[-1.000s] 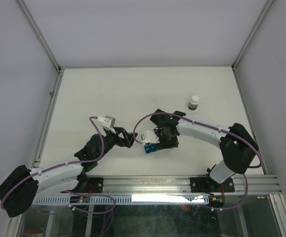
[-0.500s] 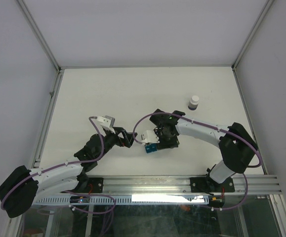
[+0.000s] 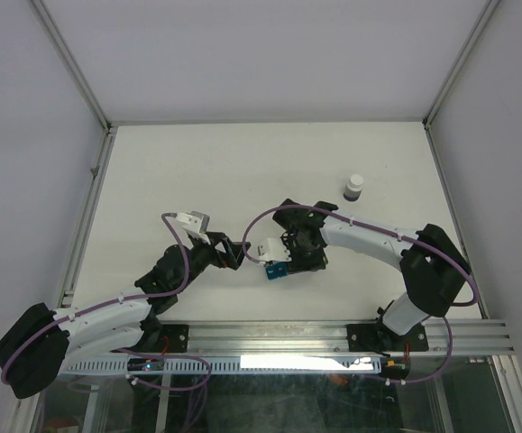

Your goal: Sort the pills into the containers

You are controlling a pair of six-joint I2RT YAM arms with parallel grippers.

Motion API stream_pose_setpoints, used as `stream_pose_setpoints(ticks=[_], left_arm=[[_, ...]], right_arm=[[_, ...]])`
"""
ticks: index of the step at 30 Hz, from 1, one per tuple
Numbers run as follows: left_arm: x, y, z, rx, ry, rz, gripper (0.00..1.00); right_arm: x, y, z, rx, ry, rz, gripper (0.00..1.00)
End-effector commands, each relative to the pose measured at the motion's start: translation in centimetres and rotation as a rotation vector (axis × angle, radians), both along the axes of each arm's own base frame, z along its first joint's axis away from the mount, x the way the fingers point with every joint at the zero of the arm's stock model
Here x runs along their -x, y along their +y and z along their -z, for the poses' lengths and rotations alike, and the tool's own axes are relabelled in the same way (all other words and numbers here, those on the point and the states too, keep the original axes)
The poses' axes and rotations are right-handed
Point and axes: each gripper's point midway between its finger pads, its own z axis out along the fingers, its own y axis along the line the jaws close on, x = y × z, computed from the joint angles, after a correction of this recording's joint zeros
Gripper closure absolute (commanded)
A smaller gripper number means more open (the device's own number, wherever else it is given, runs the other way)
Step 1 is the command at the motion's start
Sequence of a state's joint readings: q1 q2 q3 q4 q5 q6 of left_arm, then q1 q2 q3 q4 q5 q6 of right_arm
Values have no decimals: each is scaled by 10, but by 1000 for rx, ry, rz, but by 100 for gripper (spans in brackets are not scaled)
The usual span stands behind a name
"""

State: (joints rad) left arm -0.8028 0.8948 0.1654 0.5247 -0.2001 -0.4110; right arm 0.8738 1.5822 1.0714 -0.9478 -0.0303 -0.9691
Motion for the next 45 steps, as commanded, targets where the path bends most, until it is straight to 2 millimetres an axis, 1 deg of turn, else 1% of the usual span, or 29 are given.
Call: stream_pose_setpoints(ticks=[1, 9, 19, 24, 27, 28, 29, 32, 36, 38, 41, 44, 45], left_arm=[[1, -3, -18, 70, -37, 17, 1], [2, -2, -19, 74, -39, 16, 1], [8, -4, -30, 111, -56, 48, 1], [15, -5, -39, 146, -73, 75, 1], [25, -8, -51, 194, -106, 129, 1], [29, -10, -58, 222, -127, 151, 1], [33, -11, -63, 245, -139, 173, 1], [46, -15, -77, 322, -164, 236, 1], [62, -21, -100, 454, -182, 323, 1], [67, -23, -114, 523, -185, 356, 1], [69, -30, -133, 615, -167, 388, 1], [63, -42, -146, 665, -144, 372, 2], [60, -47, -150, 676, -143, 353, 1]], right_arm=[[-6, 7, -18, -37, -45, 8, 87], [-3, 6, -13, -56, -41, 24, 87], [4, 9, -16, -148, -31, 62, 87], [5, 12, -20, -227, -16, 97, 87], [5, 16, -25, -320, 4, 136, 87], [4, 16, -28, -353, 12, 151, 87], [7, 20, -32, -395, 25, 150, 87], [5, 21, -46, -523, 59, 191, 87], [5, 28, -74, -718, 87, 218, 86], [1, 28, -94, -823, 72, 233, 86], [-13, 28, -124, -963, 21, 267, 86], [-25, 28, -157, -1093, -35, 303, 86], [-26, 29, -167, -1133, -50, 309, 85]])
